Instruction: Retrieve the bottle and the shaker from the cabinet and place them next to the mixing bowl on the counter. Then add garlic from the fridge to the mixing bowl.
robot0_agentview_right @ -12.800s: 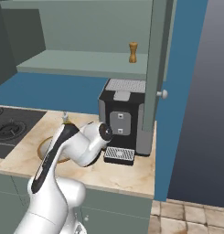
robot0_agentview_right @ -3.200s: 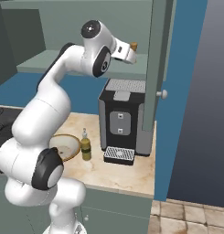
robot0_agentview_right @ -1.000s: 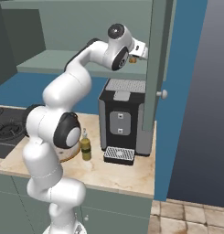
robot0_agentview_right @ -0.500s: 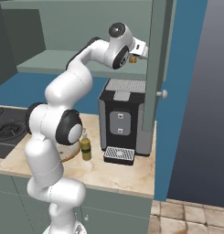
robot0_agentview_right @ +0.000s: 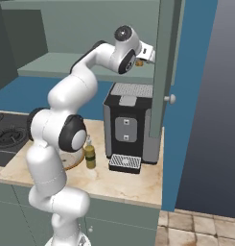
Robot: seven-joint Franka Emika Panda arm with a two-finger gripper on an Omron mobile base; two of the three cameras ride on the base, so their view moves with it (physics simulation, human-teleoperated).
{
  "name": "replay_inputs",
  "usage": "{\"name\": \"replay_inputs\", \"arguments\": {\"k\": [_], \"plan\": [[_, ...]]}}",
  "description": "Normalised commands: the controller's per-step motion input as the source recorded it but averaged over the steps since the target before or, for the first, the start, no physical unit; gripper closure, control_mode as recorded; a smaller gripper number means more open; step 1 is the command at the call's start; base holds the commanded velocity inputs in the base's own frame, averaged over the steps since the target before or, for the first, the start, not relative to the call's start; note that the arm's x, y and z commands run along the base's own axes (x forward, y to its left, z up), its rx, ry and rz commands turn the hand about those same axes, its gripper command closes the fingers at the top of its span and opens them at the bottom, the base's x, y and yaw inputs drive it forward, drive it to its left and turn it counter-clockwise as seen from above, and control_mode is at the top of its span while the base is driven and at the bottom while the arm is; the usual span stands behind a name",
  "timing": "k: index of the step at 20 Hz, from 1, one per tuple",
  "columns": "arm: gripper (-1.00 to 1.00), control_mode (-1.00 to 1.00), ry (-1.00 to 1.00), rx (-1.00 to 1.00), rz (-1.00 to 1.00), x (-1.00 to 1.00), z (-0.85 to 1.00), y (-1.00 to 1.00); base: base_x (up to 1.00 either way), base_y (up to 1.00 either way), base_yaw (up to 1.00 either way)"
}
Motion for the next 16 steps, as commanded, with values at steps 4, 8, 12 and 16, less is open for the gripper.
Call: {"name": "replay_inputs", "arguments": {"k": [4,8,12,16], "plan": [[-1.00,-1.00,0.00,0.00,0.00,0.18,0.00,0.00,0.00,0.00,0.00],[-1.00,-1.00,0.00,0.00,0.00,0.02,0.00,0.00,0.00,0.00,0.00],[1.00,-1.00,0.00,0.00,0.00,0.00,0.00,0.00,0.00,0.00,0.00],[1.00,-1.00,0.00,0.00,0.00,0.00,0.00,0.00,0.00,0.00,0.00]]}}
